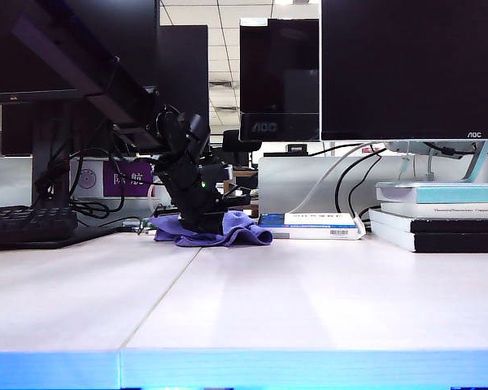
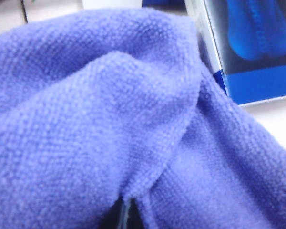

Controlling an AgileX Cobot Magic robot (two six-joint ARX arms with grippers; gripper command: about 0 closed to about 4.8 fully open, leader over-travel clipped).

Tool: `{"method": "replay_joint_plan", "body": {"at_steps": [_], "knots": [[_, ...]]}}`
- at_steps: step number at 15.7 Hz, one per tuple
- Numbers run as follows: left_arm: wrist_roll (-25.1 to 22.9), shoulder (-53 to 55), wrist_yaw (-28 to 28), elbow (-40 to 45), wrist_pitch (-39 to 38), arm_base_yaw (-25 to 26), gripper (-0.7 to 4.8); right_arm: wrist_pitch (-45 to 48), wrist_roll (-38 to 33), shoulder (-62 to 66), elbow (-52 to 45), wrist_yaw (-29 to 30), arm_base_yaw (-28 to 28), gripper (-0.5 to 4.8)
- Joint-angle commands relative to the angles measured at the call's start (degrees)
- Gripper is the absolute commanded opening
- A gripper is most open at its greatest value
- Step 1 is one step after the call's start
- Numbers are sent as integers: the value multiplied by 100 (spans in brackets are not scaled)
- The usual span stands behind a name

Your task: Wipe the table from front to back using the rag.

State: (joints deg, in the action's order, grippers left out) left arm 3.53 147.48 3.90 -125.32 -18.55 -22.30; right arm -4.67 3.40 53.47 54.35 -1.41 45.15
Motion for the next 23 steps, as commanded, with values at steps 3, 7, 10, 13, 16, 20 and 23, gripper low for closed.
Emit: {"method": "replay_joint_plan", "body": {"at_steps": [3, 7, 10, 13, 16, 20, 23], "knots": [[42, -125, 20, 809, -101, -11, -5, 59, 144, -17, 22, 4, -7, -1], [98, -732, 20, 1534, 140, -11, -5, 63, 144, -17, 22, 4, -7, -1], [136, -1080, 17, 2203, 295, -11, -5, 61, 144, -17, 22, 4, -7, -1], [144, -1696, 15, 3248, 848, -17, -5, 61, 144, -17, 22, 4, -7, -1], [144, -2328, 2, 4229, 1180, -17, -5, 63, 144, -17, 22, 4, -7, -1], [144, -2986, 20, 5176, 1316, -50, -5, 63, 144, -20, 22, 4, -7, -1], [199, -3512, -4, 5860, 1554, -175, -5, 63, 144, -20, 22, 7, -7, -1]]}}
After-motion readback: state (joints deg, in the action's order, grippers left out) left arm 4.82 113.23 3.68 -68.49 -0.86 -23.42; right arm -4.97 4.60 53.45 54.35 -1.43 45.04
